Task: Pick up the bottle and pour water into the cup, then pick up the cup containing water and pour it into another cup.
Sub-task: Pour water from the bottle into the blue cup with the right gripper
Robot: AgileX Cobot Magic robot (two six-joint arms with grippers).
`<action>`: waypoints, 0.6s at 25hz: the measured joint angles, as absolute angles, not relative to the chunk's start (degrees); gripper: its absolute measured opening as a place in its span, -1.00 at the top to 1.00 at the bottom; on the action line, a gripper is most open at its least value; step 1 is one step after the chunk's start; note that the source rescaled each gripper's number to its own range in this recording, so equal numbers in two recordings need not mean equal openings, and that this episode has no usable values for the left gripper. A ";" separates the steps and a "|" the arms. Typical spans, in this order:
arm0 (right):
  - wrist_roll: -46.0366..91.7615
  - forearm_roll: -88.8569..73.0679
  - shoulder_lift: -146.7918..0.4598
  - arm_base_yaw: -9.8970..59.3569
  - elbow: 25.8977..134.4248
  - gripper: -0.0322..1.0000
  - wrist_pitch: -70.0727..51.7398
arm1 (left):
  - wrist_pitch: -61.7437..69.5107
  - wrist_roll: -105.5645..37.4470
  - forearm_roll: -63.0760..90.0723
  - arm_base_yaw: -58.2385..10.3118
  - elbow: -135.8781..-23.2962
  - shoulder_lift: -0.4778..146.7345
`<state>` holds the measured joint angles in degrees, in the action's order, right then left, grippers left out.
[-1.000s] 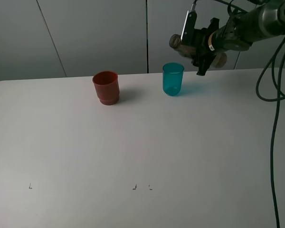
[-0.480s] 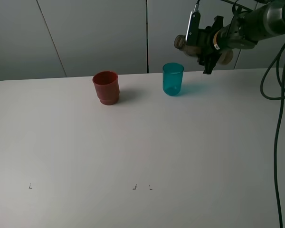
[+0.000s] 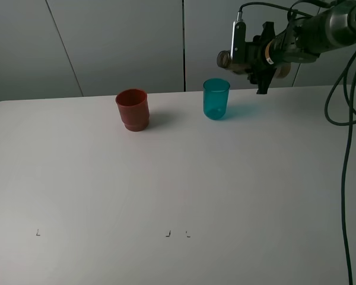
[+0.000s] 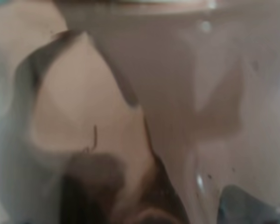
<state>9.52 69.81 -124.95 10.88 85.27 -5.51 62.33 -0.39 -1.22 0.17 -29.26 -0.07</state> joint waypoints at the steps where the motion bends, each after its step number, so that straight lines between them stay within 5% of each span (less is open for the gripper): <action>1: 9.52 70.08 -124.95 10.88 85.27 0.94 -5.51 | 62.33 -0.39 -1.22 0.17 -29.26 -0.07; 15: 9.74 74.58 -124.95 10.88 85.27 0.94 -5.51 | 62.33 -0.39 -1.22 0.17 -29.26 -0.07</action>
<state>9.74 74.58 -124.95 10.88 85.27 -5.51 62.33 -0.39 -1.22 0.17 -29.26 -0.07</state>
